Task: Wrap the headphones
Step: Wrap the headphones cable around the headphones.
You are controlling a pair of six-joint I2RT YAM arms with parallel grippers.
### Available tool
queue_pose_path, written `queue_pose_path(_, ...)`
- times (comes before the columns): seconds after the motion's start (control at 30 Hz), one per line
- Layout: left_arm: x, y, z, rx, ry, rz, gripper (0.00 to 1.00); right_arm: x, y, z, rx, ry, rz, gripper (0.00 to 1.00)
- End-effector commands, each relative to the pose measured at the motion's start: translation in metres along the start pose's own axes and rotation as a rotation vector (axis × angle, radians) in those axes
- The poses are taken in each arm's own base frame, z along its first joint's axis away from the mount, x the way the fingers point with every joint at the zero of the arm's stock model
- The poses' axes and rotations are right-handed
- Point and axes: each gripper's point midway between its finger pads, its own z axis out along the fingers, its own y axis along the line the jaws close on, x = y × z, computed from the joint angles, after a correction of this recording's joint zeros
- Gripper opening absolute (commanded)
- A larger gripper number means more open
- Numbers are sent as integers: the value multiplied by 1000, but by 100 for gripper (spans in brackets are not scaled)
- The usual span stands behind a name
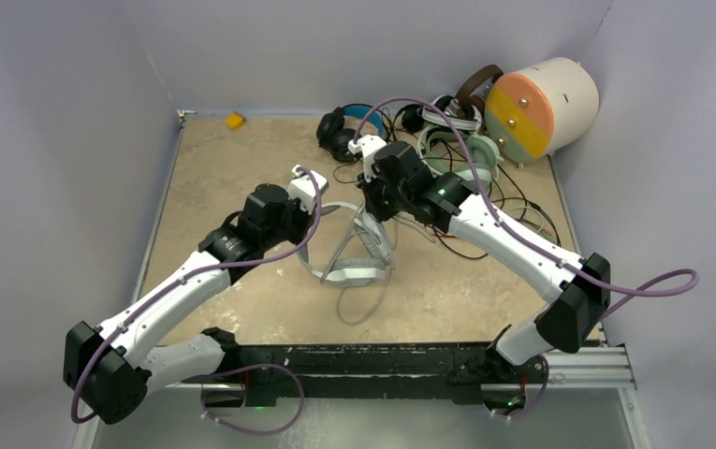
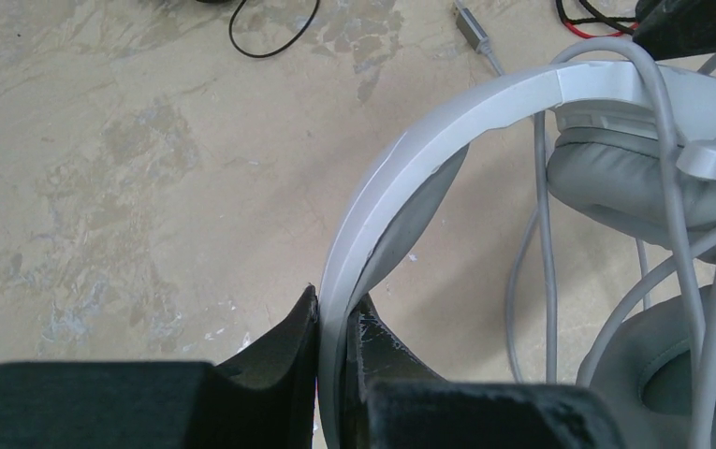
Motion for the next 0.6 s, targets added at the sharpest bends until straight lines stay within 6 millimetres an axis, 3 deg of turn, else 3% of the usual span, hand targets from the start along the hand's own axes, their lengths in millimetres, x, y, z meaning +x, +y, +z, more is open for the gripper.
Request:
queue_pose_path(0.0, -5, -36, -8, 175, -5, 56, 0, -29, -56, -18, 181, -117, 72, 4)
queue_pose_path(0.27, -4, -57, -5, 232, 31, 103, 0, -4, -71, -29, 211, -100, 112, 6)
queue_pose_path(0.43, -7, -60, -8, 229, 18, 102, 0, 10, -82, -19, 229, -70, 138, 8)
queue_pose_path(0.57, -5, -56, -8, 207, 20, 106, 0, 10, -91, -11, 228, -48, 145, 8)
